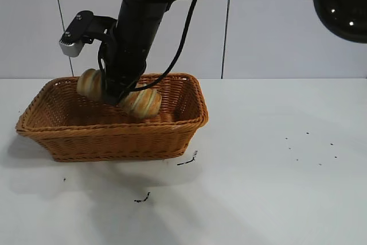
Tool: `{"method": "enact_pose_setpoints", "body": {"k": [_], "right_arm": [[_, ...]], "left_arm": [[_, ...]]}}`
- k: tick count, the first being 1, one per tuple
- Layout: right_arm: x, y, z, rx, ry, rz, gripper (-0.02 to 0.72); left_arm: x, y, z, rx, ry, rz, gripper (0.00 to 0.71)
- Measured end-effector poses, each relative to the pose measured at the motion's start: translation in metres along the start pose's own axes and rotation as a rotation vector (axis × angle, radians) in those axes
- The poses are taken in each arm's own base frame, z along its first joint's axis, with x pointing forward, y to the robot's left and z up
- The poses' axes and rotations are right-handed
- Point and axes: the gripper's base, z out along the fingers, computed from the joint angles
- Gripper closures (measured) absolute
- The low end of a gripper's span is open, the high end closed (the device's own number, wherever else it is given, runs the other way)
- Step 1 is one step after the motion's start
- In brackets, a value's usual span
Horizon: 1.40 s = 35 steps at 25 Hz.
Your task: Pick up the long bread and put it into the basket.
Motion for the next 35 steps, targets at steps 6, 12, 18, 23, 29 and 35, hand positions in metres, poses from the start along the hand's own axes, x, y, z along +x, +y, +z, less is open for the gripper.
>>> {"method": "enact_pose_setpoints", "body": {"k": [6, 12, 18, 23, 29, 35], "right_arm": [[0.000, 0.000, 0.000, 0.000, -0.001, 0.012, 0.046], [0.001, 0.001, 0.000, -0.011, 0.008, 0.037, 0.015], [-0.007, -0.005, -0.025, 0.018, -0.020, 0.039, 0.014], [-0.015, -0.010, -0.055, 0.050, -0.053, 0.057, 0.014], [-0.018, -0.012, -0.068, 0.056, -0.072, 0.100, 0.014], [-0.013, -0.016, -0.070, 0.042, -0.077, 0.547, 0.014]], "left_arm": [[0.000, 0.000, 0.000, 0.000, 0.000, 0.000, 0.018], [0.000, 0.000, 0.000, 0.000, 0.000, 0.000, 0.018], [0.000, 0.000, 0.000, 0.000, 0.000, 0.000, 0.018], [0.000, 0.000, 0.000, 0.000, 0.000, 0.000, 0.018], [0.000, 0.000, 0.000, 0.000, 0.000, 0.000, 0.018], [0.000, 0.000, 0.000, 0.000, 0.000, 0.000, 0.018]]}}
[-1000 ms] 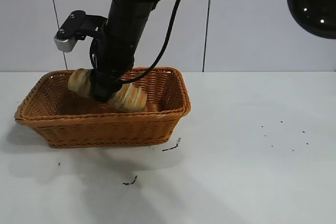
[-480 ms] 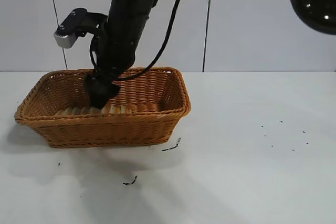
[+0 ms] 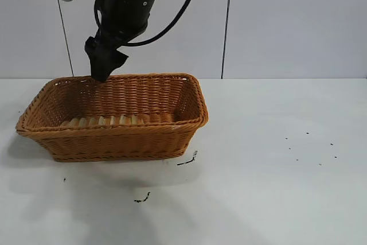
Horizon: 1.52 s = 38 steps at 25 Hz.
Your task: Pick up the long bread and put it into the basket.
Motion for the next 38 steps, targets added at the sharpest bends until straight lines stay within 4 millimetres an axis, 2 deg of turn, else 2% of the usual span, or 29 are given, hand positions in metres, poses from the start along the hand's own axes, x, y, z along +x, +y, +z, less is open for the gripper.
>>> {"method": "enact_pose_setpoints", "body": {"k": [3, 5, 12, 18, 21, 24, 27, 31, 33, 36, 38], "right_arm": [[0.009, -0.026, -0.002, 0.055, 0.018, 0.264, 0.014], [0.019, -0.047, -0.005, 0.078, 0.037, 0.355, 0.014], [0.067, -0.128, -0.023, 0.149, 0.123, 0.520, 0.014], [0.122, -0.204, -0.049, 0.238, 0.151, 0.683, 0.014], [0.147, -0.231, -0.063, 0.275, 0.156, 0.750, 0.014], [0.168, -0.248, -0.073, 0.288, 0.183, 0.802, 0.014], [0.177, -0.250, -0.077, 0.276, 0.228, 0.821, 0.014], [0.177, -0.249, -0.079, 0.272, 0.238, 0.820, 0.014], [0.174, -0.249, -0.086, 0.280, 0.225, 0.818, 0.014], [0.165, -0.245, -0.108, 0.298, 0.188, 0.810, 0.014], [0.159, -0.238, -0.130, 0.310, 0.163, 0.804, 0.014]], "left_arm": [[0.000, 0.000, 0.000, 0.000, 0.000, 0.000, 0.018], [0.000, 0.000, 0.000, 0.000, 0.000, 0.000, 0.018], [0.000, 0.000, 0.000, 0.000, 0.000, 0.000, 0.018], [0.000, 0.000, 0.000, 0.000, 0.000, 0.000, 0.018], [0.000, 0.000, 0.000, 0.000, 0.000, 0.000, 0.018], [0.000, 0.000, 0.000, 0.000, 0.000, 0.000, 0.018], [0.000, 0.000, 0.000, 0.000, 0.000, 0.000, 0.018], [0.000, 0.000, 0.000, 0.000, 0.000, 0.000, 0.018], [0.000, 0.000, 0.000, 0.000, 0.000, 0.000, 0.018], [0.000, 0.000, 0.000, 0.000, 0.000, 0.000, 0.018], [0.000, 0.000, 0.000, 0.000, 0.000, 0.000, 0.018]]}}
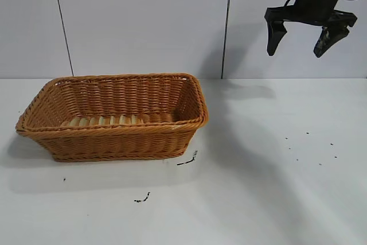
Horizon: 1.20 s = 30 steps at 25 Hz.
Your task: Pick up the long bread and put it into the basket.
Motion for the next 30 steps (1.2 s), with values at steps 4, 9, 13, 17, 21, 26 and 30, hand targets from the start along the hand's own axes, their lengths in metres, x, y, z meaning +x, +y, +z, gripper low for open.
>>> {"method": "enact_pose_setpoints", "body": {"k": [4, 9, 13, 17, 21, 26, 30], "right_arm": [[0.014, 0.004, -0.055, 0.002, -0.041, -0.002, 0.014], [0.056, 0.009, -0.125, 0.003, -0.078, -0.004, 0.014], [0.110, 0.014, -0.171, 0.004, -0.091, -0.005, 0.014], [0.177, 0.018, -0.206, 0.005, -0.113, -0.006, 0.014], [0.249, 0.022, -0.222, 0.005, -0.134, -0.007, 0.014], [0.335, 0.025, -0.217, 0.009, -0.205, -0.010, 0.014], [0.383, 0.026, -0.200, 0.016, -0.333, -0.012, 0.014]], "left_arm": [[0.000, 0.000, 0.000, 0.000, 0.000, 0.000, 0.018], [0.000, 0.000, 0.000, 0.000, 0.000, 0.000, 0.018], [0.000, 0.000, 0.000, 0.000, 0.000, 0.000, 0.018], [0.000, 0.000, 0.000, 0.000, 0.000, 0.000, 0.018], [0.000, 0.000, 0.000, 0.000, 0.000, 0.000, 0.018], [0.000, 0.000, 0.000, 0.000, 0.000, 0.000, 0.018], [0.000, 0.000, 0.000, 0.000, 0.000, 0.000, 0.018]]}}
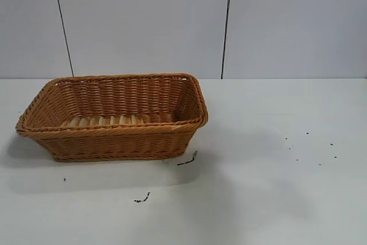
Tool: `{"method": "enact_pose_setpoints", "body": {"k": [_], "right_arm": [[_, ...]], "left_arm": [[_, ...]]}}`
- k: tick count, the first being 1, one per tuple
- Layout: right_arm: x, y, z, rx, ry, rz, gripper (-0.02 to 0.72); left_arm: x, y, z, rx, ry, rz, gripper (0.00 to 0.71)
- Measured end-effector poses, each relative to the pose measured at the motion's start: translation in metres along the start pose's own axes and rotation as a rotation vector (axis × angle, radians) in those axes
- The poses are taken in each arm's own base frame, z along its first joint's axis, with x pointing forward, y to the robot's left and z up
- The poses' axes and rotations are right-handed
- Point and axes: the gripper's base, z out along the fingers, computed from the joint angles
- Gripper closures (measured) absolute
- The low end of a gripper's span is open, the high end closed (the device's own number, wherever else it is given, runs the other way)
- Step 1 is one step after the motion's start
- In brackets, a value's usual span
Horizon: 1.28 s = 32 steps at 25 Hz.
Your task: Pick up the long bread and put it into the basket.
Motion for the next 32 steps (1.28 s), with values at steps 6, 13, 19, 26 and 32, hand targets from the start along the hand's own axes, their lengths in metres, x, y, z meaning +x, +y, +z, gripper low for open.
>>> {"method": "enact_pose_setpoints", "body": {"k": [6, 13, 19, 26, 32], "right_arm": [[0.039, 0.000, -0.004, 0.024, -0.179, -0.014, 0.014], [0.055, 0.001, -0.022, 0.036, -0.341, -0.015, 0.014], [0.059, 0.001, -0.026, 0.043, -0.377, -0.016, 0.014], [0.059, -0.002, -0.026, 0.079, -0.379, -0.019, 0.014], [0.059, -0.002, -0.026, 0.077, -0.379, -0.014, 0.014]], "left_arm": [[0.000, 0.000, 0.000, 0.000, 0.000, 0.000, 0.018], [0.000, 0.000, 0.000, 0.000, 0.000, 0.000, 0.018], [0.000, 0.000, 0.000, 0.000, 0.000, 0.000, 0.018], [0.000, 0.000, 0.000, 0.000, 0.000, 0.000, 0.018], [0.000, 0.000, 0.000, 0.000, 0.000, 0.000, 0.018]]}}
